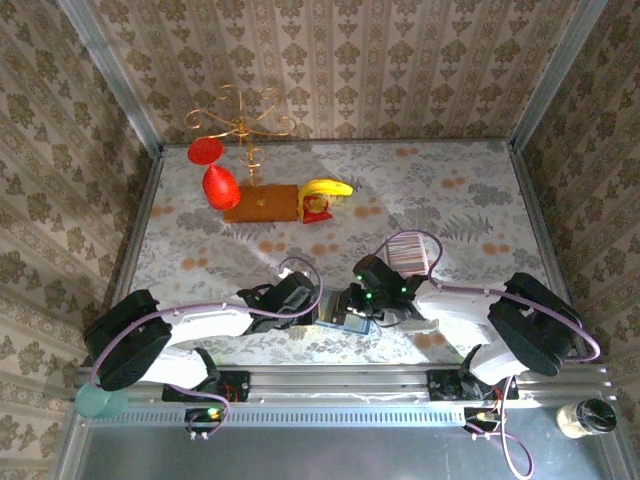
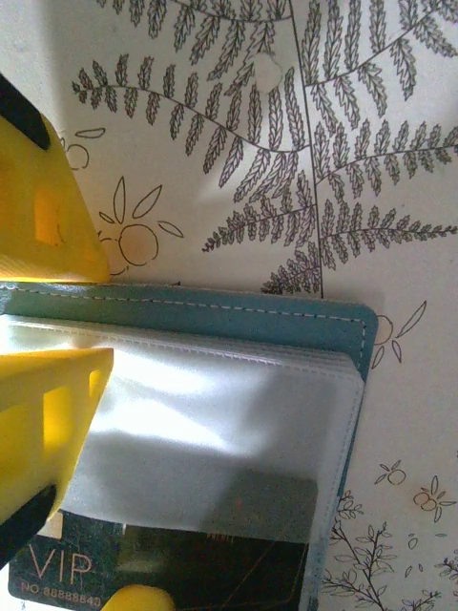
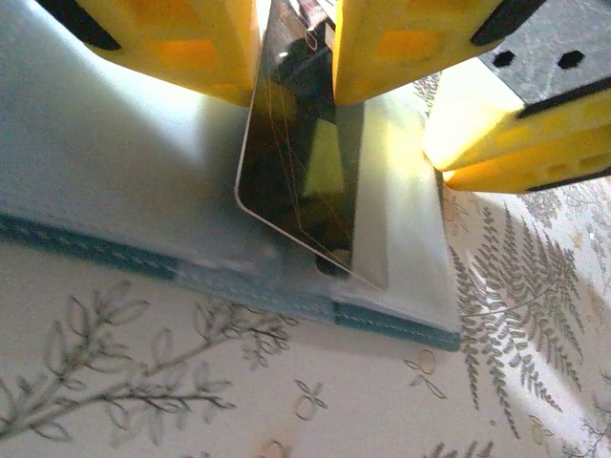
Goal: Put the credit cards into the card holder
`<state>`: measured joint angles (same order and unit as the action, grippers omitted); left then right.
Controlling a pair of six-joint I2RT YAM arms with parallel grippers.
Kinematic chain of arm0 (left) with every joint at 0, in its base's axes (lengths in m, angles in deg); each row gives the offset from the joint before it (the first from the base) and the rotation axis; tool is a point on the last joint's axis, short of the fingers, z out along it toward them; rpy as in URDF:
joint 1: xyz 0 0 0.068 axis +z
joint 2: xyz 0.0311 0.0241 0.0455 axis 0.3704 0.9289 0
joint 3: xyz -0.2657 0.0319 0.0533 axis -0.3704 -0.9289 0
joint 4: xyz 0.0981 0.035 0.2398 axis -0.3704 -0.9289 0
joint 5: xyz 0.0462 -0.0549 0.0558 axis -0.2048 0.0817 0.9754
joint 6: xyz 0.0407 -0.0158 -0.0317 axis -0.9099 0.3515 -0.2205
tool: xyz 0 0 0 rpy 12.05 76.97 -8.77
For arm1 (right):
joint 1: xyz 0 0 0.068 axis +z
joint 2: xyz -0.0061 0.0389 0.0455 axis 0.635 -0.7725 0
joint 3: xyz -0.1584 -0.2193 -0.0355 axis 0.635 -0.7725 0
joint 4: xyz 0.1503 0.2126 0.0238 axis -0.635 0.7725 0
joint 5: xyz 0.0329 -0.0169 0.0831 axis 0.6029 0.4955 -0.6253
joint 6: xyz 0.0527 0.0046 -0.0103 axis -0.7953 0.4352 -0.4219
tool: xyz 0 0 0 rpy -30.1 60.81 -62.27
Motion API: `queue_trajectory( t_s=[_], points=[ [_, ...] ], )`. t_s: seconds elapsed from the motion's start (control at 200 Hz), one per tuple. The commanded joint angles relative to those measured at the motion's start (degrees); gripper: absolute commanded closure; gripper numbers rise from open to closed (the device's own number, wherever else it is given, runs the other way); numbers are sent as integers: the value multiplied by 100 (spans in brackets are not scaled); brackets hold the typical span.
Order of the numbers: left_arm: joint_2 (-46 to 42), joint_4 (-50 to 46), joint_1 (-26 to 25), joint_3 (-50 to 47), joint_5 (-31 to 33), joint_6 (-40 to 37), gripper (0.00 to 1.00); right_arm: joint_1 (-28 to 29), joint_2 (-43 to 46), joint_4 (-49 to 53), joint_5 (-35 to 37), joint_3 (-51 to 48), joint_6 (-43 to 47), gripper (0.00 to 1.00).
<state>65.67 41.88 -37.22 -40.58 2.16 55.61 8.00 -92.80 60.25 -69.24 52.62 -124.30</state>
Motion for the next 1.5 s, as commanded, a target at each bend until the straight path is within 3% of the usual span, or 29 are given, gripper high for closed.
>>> queue_trajectory(
  t_s=[0.0,0.395,0.59,0.84,1.09,1.495],
  points=[
    [65,-179,-81,36,-88,66,77,41,-217,199,63,287,206,75],
    [-113,-284,-84,-16,59,135,76,101,-277,676,156,557,380,73],
    [-60,-125,-92,-42,-71,167,76,154,-400,493,128,534,278,83],
    [-119,-98,-116,-106,-84,248,76,225,-700,329,36,781,261,84],
    [-208,-95,-139,-187,-50,345,76,242,-806,160,-47,1009,213,79],
    [-241,-210,-135,-175,83,330,74,268,291,1622,871,619,446,61]
  ],
)
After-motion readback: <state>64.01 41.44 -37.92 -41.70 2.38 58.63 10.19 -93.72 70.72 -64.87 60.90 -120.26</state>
